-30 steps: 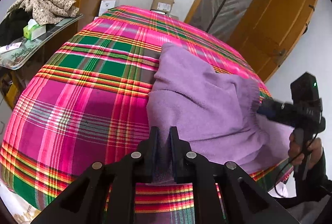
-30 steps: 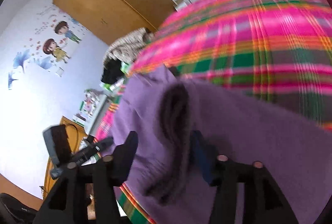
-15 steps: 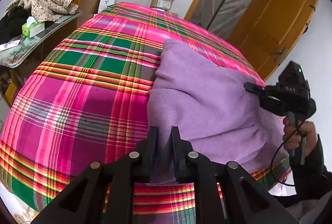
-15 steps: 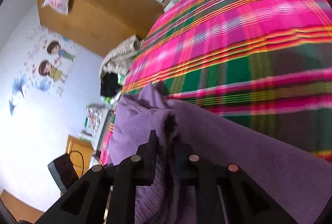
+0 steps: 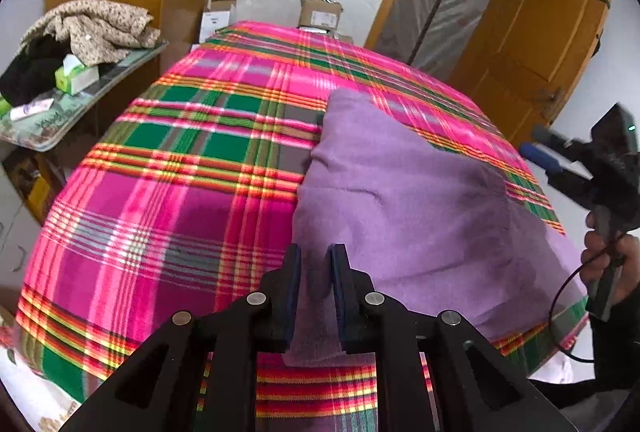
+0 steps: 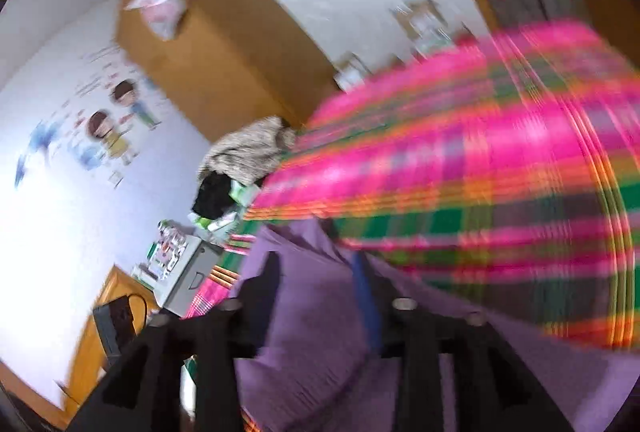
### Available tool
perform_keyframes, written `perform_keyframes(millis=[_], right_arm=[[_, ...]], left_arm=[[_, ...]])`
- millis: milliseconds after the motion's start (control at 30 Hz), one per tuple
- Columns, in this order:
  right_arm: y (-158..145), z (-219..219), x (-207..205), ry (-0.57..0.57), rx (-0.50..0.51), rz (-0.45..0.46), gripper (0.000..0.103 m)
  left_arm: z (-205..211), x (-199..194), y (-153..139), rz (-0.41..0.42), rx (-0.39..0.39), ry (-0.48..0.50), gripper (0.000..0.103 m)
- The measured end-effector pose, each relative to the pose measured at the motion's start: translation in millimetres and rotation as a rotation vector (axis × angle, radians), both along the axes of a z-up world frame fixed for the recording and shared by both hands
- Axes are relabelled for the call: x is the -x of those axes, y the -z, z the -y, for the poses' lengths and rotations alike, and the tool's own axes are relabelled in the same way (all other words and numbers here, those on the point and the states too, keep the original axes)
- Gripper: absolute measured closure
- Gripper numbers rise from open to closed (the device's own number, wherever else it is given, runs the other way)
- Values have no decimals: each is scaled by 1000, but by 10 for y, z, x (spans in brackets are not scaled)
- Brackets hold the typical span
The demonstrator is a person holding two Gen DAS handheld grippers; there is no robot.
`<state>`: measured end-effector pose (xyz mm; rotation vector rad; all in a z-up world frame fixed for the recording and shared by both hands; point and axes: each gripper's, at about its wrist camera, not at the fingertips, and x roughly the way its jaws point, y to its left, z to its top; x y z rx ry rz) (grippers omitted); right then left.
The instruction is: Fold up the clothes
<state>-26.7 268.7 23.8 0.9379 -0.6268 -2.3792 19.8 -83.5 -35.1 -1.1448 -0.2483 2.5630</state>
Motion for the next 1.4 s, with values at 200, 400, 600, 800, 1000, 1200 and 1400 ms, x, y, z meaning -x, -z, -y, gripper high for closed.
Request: perform_keyframes(millis=[200, 400, 600, 800, 1000, 1200, 1400], right_arm=[[9, 533, 174, -139, -90, -14, 52], [85, 881, 372, -219, -225, 4, 52], [223, 1182, 653, -279, -341, 37, 52], [367, 1331, 988, -341, -322, 115, 58], [485, 1310, 1185, -338, -304, 178, 96], [629, 1288, 1258, -309, -304, 212, 96], [378, 1127, 1056, -288, -295, 145, 89]], left_arm=[[-67, 24, 64, -6, 58, -4, 80], [-46, 43, 120, 10, 54, 18, 79], [-13, 42, 158, 23, 14, 29, 79], [5, 28, 173, 31, -3, 33, 78], [-25, -13, 166, 14, 17, 62, 90], [6, -44, 176, 9, 7, 66, 90], [77, -86, 126, -2, 0, 58, 89]])
